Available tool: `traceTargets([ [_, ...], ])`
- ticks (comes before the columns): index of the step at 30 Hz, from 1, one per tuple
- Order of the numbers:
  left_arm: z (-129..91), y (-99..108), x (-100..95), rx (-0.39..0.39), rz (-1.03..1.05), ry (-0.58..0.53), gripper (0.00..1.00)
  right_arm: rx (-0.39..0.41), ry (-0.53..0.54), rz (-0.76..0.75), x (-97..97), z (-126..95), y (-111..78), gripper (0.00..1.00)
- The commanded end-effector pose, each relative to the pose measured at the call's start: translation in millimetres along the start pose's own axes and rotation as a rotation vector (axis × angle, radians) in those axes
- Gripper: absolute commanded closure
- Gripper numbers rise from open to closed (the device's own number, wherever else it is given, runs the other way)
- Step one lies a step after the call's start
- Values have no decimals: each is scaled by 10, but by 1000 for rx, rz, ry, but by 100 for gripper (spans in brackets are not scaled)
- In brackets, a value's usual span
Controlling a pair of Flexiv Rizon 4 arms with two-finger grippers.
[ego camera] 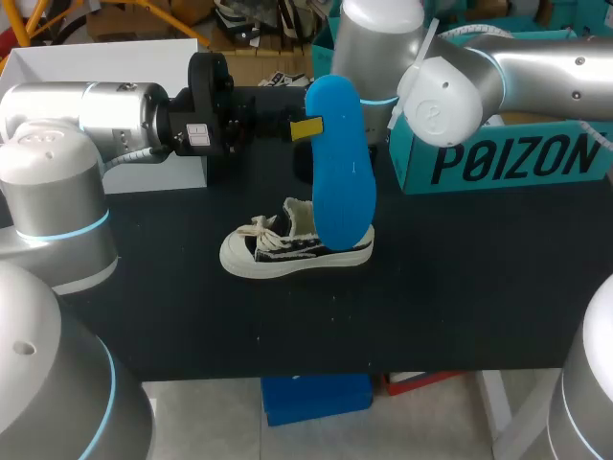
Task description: Take the shoe out of the shoebox, open the shoe tongue, remove and reinsert the insole, then place the shoe into the shoebox
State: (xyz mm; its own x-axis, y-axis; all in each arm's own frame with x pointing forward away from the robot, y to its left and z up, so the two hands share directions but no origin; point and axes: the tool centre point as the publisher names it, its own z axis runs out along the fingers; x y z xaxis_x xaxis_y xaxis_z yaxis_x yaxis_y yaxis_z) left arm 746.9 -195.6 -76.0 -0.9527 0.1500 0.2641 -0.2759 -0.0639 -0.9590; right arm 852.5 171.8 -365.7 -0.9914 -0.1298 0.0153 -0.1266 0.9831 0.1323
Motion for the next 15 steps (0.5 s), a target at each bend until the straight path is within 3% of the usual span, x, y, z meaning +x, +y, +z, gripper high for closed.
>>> traceTargets([
  [1,18,14,4,2,1,-5,100,-9,0,3,-1,22,-3,0],
  [15,18,14,4,2,1,-5,100,-121,-25,21,48,-8,-154,0],
])
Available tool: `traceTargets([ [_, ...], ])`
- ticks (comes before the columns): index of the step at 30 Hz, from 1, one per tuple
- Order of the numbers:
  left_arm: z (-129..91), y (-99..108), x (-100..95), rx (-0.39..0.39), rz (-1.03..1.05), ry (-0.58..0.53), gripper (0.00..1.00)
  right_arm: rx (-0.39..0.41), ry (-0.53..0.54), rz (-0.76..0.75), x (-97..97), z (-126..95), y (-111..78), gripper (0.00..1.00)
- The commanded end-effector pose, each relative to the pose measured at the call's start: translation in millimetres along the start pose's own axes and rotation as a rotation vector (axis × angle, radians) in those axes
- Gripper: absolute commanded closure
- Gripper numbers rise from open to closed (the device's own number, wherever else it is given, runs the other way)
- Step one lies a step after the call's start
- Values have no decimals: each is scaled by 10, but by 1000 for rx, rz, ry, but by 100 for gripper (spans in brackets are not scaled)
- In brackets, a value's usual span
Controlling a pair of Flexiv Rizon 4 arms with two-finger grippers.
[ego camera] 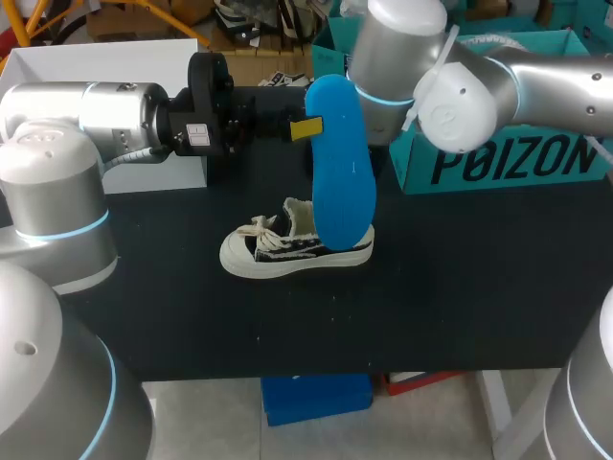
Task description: Take the shoe out of the shoebox, open the shoe tongue, remove and reinsert the insole, then place the shoe into the shoebox
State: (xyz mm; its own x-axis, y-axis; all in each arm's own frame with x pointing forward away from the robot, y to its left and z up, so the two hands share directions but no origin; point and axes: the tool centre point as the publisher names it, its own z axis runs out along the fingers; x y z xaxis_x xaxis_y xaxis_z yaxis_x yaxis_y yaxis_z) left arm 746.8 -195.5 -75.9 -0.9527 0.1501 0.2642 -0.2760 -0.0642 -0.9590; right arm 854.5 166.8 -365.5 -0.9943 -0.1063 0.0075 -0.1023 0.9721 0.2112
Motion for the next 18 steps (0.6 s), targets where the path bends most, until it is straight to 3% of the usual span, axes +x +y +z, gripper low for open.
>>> traceTargets([
  [1,19,15,2,2,2,-5,100,-46,-14,0,63,-8,-109,0],
  [18,19,15,2,2,2,-5,100,-207,-54,14,127,29,-250,0],
])
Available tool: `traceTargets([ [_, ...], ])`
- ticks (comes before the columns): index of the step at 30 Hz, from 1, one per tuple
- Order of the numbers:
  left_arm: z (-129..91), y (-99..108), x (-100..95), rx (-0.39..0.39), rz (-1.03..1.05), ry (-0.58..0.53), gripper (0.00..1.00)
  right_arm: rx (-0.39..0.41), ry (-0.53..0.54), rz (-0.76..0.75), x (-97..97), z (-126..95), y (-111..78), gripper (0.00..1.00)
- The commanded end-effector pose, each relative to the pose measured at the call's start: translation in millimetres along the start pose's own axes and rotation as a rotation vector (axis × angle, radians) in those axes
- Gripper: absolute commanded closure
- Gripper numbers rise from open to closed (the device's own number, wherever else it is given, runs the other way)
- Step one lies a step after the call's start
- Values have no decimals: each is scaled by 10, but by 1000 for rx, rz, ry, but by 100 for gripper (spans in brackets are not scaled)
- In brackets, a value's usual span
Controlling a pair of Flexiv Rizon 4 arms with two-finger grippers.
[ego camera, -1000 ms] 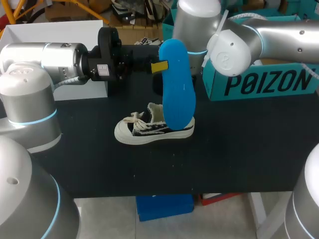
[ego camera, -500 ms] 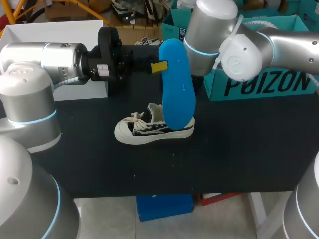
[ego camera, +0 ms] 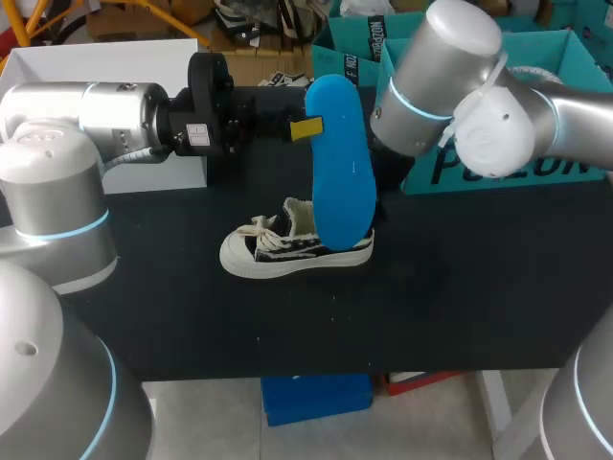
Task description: Take the shoe out of the shoebox, open the shoe tongue, remove and reinsert the insole, then place the shoe into the shoebox
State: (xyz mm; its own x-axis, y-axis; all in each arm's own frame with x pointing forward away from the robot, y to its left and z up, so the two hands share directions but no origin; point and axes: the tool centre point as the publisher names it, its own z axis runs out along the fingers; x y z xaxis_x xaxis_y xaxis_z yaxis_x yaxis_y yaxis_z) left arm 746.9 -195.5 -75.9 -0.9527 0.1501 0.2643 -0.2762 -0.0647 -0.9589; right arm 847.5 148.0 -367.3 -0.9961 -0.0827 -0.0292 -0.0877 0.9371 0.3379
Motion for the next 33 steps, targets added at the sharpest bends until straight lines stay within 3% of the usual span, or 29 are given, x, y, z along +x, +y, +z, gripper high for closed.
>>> traceTargets([
  [1,19,15,3,1,2,-5,100,-91,-15,4,38,44,-89,0],
  [17,19,15,3,1,2,-5,100,-298,-55,29,50,120,-226,0],
  [33,19,15,3,1,2,-5,100,-435,-51,44,30,289,-343,0],
])
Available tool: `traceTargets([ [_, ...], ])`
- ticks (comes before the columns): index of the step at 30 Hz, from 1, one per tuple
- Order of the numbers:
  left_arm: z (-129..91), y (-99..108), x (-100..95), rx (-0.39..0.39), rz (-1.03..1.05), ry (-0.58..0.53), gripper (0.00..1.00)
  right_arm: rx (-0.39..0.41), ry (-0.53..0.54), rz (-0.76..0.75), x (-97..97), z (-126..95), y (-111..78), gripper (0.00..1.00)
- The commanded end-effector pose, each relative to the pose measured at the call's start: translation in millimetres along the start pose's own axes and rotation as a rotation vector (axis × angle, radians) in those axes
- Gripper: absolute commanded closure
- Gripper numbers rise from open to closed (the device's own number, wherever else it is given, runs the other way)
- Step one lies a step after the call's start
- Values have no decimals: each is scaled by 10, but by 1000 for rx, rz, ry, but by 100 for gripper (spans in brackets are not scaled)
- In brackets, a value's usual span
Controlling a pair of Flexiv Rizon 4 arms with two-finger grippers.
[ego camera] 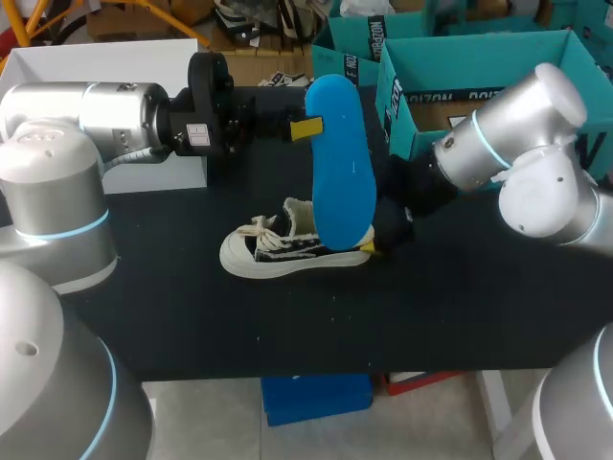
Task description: Take the shoe out of the shoebox, open the shoe tongue, remove and reinsert the insole, then place the shoe into the shoebox
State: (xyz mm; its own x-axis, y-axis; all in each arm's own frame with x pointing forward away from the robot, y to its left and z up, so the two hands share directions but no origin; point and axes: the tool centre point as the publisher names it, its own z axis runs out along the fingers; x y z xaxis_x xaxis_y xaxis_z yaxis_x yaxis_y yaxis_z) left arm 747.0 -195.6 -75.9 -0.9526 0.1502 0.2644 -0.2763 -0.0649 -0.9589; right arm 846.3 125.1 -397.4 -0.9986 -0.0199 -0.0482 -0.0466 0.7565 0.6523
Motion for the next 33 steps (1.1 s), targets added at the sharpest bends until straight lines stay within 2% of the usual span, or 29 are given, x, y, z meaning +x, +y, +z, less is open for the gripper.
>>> traceTargets([
  [1,18,15,4,1,2,-5,100,-76,0,1,-8,74,-58,0],
  [25,18,15,4,1,2,-5,100,-197,17,12,-34,211,-152,0],
  [28,18,15,4,1,2,-5,100,-185,17,9,-53,194,-142,0],
  [31,18,15,4,1,2,-5,100,-89,20,-3,-90,136,-120,0],
  [33,18,15,4,1,2,-5,100,-61,0,-6,-118,85,-80,0],
])
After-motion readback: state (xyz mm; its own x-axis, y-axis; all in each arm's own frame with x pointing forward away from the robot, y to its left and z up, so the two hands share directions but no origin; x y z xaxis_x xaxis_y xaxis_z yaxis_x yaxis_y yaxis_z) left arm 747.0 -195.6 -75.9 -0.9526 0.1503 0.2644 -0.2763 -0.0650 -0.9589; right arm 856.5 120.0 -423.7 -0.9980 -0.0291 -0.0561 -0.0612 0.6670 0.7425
